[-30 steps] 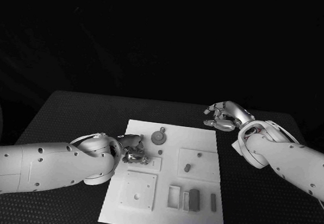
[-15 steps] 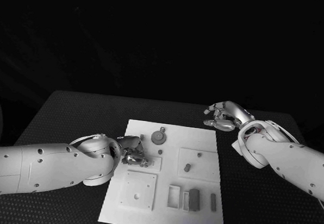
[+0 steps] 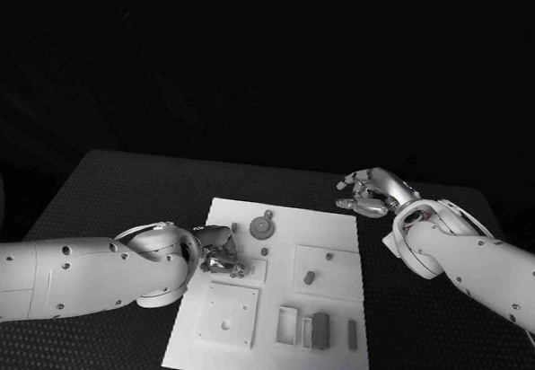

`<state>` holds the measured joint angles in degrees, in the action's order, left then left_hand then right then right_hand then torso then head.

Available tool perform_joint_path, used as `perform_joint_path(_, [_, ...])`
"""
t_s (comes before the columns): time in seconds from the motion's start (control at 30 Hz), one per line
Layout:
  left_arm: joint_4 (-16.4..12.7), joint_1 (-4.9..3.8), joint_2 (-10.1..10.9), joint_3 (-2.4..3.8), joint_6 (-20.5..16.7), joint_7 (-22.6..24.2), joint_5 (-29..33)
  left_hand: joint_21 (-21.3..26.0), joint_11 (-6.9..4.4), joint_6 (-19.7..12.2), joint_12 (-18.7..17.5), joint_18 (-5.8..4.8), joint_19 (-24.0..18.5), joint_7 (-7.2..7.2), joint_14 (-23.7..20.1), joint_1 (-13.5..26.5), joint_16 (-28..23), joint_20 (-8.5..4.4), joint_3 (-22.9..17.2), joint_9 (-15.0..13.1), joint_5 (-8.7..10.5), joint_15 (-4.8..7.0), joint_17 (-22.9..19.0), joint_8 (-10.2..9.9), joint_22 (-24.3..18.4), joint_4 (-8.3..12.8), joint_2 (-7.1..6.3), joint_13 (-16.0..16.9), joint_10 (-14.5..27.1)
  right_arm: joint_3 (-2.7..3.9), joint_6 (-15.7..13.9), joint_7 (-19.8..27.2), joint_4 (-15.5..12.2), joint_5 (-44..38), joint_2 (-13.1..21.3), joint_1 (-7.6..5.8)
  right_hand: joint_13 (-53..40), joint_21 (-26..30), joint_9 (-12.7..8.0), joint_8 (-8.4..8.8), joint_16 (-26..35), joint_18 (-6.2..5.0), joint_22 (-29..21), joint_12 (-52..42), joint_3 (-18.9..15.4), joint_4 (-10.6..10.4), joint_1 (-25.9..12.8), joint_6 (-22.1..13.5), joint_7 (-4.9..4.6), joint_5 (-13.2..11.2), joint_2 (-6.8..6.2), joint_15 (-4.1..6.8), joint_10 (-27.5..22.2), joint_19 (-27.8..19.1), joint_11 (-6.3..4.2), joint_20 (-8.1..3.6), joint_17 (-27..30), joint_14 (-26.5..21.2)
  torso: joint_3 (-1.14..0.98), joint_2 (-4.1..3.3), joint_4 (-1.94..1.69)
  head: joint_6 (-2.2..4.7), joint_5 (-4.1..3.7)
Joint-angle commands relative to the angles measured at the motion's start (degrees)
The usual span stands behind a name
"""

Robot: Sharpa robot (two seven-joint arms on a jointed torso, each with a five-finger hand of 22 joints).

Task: Assemble the parts on the task board

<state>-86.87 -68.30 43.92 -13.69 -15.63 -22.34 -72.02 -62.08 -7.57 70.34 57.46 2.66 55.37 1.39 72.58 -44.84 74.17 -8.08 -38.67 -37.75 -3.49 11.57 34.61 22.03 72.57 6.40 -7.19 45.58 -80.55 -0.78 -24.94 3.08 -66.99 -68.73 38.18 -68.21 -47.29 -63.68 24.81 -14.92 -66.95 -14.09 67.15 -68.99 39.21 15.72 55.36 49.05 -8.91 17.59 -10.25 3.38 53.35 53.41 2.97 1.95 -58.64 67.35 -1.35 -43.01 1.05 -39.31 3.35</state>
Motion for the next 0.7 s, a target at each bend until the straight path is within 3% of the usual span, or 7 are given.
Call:
perform_joint_path(0.03, [-0.04, 0.05, -0.02, -0.04, 0.69, 0.01, 0.79, -0.37, 0.36, 0.23, 0.25, 1.1, -0.38, -0.52, -0.24, 0.08, 0.21, -7.75, -0.02, -0.02, 0.35, -0.11, -0.07, 0.05, -0.06, -0.32, -0.6, -0.09, 0.05, 0.03, 0.66, 0.51, -0.05, 0.08, -0.04, 0.04, 0.06, 0.0, -0.06, -0.02, -0.06, -0.91, -0.07, -0.19, -0.23, -0.02, -0.64, -0.14, -0.42, 0.21, -0.01, -0.04, -0.39, -0.31, -0.08, 0.22, 0.07, -0.54, -0.04, -0.02, 0.06, 0.03, 0.03])
perform_joint_path(0.7, [0.24, 0.05, -0.11, -0.03, 0.98, 0.23, 2.6, -0.83, 0.42, -0.02, 0.35, 1.19, -0.83, -0.59, -0.5, 2.1, 0.6, -7.71, 0.42, 0.1, 0.36, -0.12, -0.81, 0.01, -0.62, -3.34, -0.91, -0.44, 0.16, 0.03, 0.84, 0.47, -0.05, 0.09, -0.06, 0.06, 0.12, -0.01, -0.08, -0.03, -0.08, -0.91, -0.08, -0.25, -0.26, -0.02, -0.74, -0.13, -0.41, 0.32, 0.09, -0.04, -0.38, -0.33, -0.09, 0.22, 0.1, -0.56, -0.04, -0.01, 0.05, 0.01, -0.05])
